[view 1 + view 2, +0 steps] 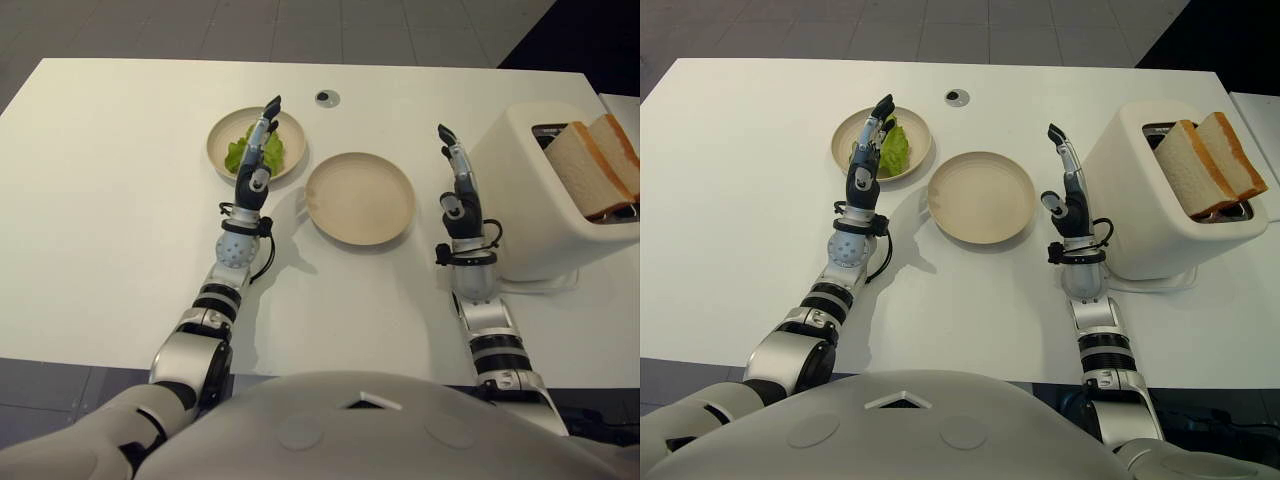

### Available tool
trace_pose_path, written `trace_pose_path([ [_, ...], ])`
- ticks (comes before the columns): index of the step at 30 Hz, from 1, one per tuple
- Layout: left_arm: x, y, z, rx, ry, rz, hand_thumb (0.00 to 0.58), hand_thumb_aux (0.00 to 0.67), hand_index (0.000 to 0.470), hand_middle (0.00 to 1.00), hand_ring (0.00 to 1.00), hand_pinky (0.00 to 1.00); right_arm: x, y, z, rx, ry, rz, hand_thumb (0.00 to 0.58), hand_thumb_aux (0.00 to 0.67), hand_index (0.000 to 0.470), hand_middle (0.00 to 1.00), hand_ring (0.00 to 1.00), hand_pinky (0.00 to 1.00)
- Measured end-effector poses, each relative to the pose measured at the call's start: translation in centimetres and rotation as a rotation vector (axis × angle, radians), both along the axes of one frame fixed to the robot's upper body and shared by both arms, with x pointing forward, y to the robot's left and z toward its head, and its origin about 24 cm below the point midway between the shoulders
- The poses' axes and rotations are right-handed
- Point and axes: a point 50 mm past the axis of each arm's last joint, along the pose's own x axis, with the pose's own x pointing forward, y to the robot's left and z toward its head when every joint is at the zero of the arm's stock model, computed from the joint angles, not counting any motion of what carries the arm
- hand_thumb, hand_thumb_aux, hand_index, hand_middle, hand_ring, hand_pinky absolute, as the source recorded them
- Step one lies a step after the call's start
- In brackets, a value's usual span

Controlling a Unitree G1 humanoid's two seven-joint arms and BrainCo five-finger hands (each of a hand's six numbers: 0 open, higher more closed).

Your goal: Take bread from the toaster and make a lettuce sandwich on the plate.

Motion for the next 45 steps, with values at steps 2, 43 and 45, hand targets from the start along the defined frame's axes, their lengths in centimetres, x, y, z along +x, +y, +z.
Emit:
trace_pose_path([
  [2, -0.1, 0.0, 0.1, -0.001, -0.004, 0.0, 0.0, 0.0, 0.0, 0.0, 0.0, 0.0, -0.1, -0.1, -0.1, 0.015, 0.012, 0.004, 0.0, 0.0, 0.0, 0.0, 0.0, 0.0],
  [43, -2.6, -2.3, 0.2, 0.007, -0.029, -0.063, 0.0, 0.0, 0.0, 0.0, 0.0, 0.0, -7.8, -17.8, 8.2, -0.889, 0.26, -0.799, 0.0, 0.0, 0.0, 0.0, 0.0, 0.0],
  [45, -2.8, -2.3, 0.2, 0.007, -0.029, -0.068, 0.0, 0.0, 0.0, 0.0, 0.0, 0.0, -7.5, -17.1, 8.5, -0.897, 0.246, -0.77, 0.187, 0.118, 0.083, 0.08, 0.08, 0.08],
])
